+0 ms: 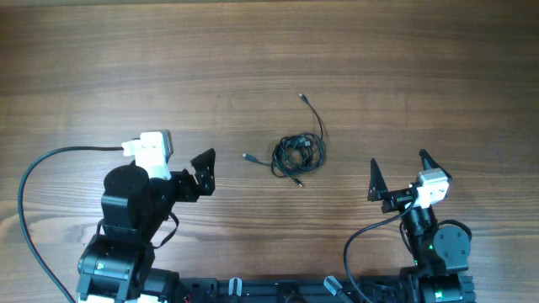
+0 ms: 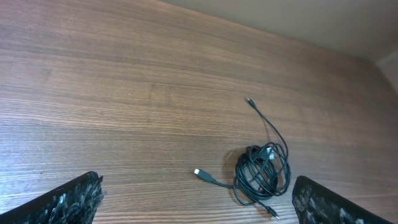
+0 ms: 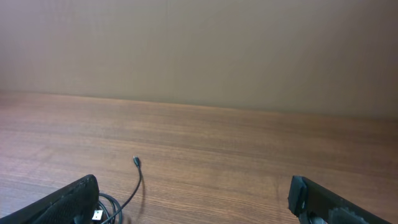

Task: Untangle cables
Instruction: 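Reach the left gripper down onto the black cable bundle and grasp it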

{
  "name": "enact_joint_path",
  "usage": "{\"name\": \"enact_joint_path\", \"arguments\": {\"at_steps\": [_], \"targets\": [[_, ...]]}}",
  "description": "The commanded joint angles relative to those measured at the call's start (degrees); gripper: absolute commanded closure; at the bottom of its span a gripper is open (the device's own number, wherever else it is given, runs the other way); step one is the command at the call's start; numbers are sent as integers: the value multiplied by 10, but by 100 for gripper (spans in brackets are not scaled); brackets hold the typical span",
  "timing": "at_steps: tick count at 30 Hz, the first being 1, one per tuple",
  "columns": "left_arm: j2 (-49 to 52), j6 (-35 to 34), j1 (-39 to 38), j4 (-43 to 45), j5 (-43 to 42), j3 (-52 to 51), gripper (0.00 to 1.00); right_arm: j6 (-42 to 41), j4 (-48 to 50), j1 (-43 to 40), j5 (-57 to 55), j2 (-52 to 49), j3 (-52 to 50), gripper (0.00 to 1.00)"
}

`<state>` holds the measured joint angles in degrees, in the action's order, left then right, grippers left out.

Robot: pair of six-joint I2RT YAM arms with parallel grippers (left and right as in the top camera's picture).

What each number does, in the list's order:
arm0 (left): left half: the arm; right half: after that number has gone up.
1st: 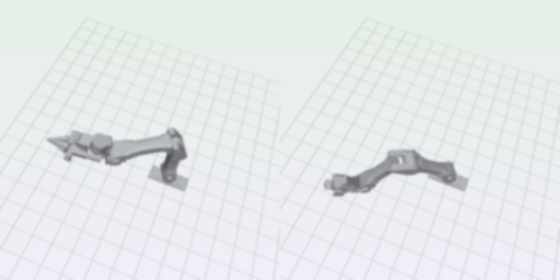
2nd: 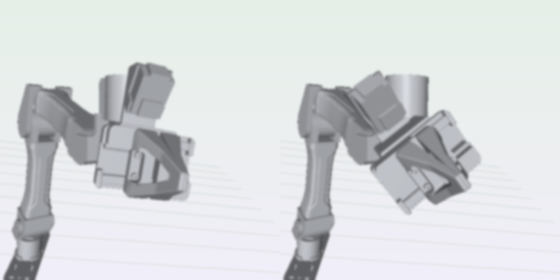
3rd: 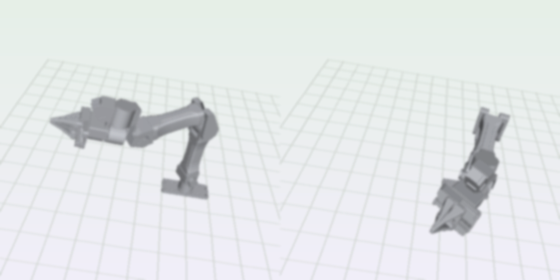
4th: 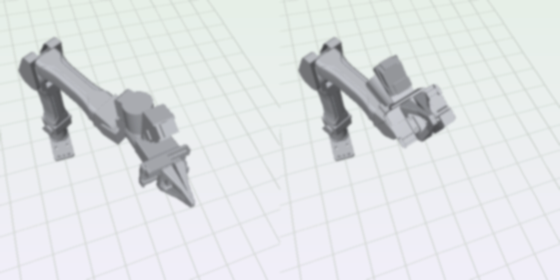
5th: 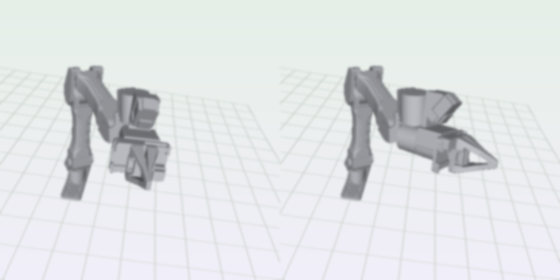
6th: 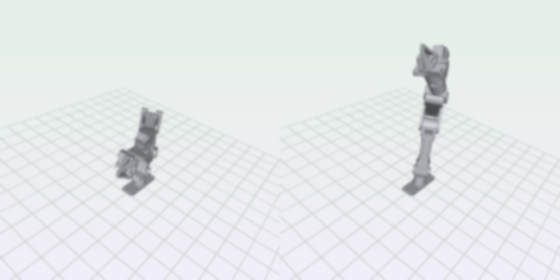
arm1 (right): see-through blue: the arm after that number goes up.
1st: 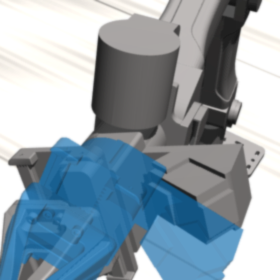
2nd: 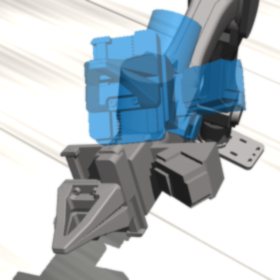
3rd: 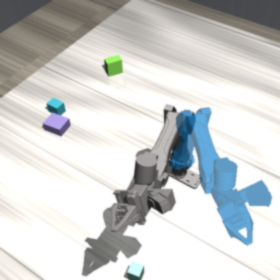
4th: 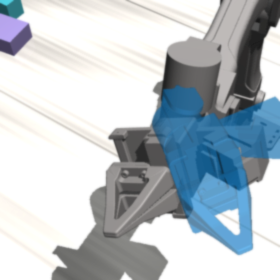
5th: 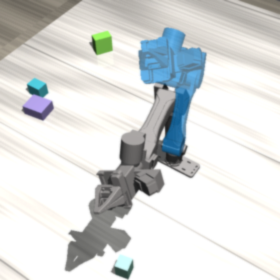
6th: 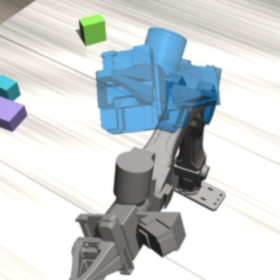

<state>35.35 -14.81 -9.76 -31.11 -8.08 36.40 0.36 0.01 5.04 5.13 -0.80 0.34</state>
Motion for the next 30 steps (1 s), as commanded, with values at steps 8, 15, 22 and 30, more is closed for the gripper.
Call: {"name": "enact_joint_path", "arguments": {"at_steps": [8,15,22,30], "targets": [[0,-7,-1,-19,-20,13,0,10,3,-2,9,2,0,0],[17,-11,-1,-11,-60,13,0,10,3,-2,9,2,0,0],[166,-11,-19,-8,-59,42,0,-16,14,-2,52,2,1,0],[310,-63,-155,-15,33,130,0,-62,-94,-2,33,-77,112,0]]}}
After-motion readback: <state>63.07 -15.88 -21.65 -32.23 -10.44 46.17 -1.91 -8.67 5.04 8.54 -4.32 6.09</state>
